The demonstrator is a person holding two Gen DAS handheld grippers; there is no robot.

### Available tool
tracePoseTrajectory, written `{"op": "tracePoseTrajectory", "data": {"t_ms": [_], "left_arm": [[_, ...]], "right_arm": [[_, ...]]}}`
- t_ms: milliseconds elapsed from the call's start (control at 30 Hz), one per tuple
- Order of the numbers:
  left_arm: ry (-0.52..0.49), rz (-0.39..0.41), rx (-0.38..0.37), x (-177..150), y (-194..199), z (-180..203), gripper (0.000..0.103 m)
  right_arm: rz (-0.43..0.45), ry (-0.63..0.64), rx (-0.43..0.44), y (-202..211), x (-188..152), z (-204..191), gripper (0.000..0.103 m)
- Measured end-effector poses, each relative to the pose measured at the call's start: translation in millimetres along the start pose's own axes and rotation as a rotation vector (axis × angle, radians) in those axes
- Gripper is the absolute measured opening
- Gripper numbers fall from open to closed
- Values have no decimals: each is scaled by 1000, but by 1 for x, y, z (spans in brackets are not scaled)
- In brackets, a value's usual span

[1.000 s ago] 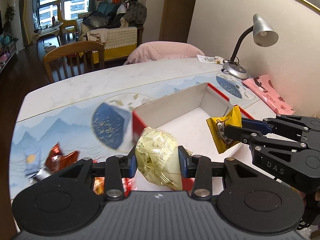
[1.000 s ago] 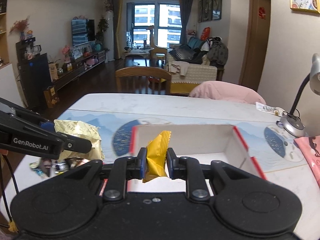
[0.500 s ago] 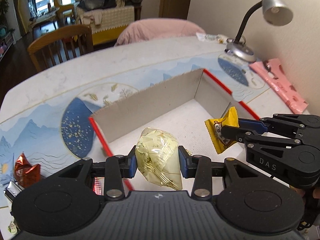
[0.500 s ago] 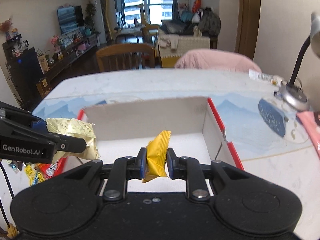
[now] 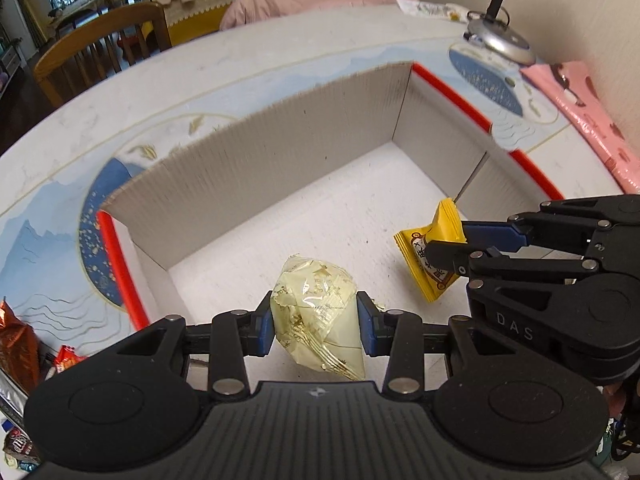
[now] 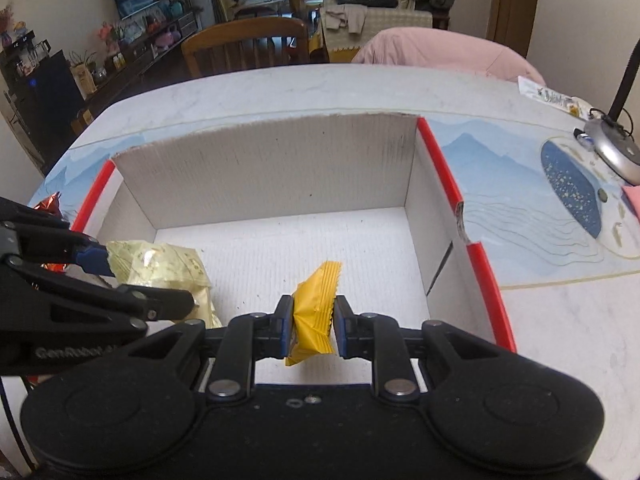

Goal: Organize snacks
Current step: 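Carry both snacks over the red box while the right gripper releases its yellow packet inside, then open the left gripper to drop the pale yellow bun into the box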

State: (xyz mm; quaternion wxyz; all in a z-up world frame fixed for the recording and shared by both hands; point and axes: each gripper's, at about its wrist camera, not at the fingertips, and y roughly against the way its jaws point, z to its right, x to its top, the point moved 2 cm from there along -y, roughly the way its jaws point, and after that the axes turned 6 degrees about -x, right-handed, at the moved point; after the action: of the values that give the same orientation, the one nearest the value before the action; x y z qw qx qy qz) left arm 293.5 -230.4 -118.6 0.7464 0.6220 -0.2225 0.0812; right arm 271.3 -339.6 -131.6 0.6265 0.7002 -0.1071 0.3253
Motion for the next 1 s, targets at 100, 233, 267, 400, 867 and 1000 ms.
{"op": "tracePoseTrajectory", "data": {"t_ms": [100,233,267,400,867,1000], "left_arm": [[11,-24,5,-1,-8,-1,40],[19,-44,13,-5,-14,-1,40],[19,-46,13,-5,-14,-1,40],[14,-45,20,-6,-14,3,40],[61,12,-6,-13,6,-3,48],[52,49,-23,-16,20,-3,50]], "right_arm": [[-16,6,6,-5,2,4,20],[-22,15,14,-6,3,5,21],[-23,18,14,-6,3,5,22],[-30,26,16,-7,5,8,24],[28,7,36,17,10,13,40],[56,6,38,31,10,8,43]]}}
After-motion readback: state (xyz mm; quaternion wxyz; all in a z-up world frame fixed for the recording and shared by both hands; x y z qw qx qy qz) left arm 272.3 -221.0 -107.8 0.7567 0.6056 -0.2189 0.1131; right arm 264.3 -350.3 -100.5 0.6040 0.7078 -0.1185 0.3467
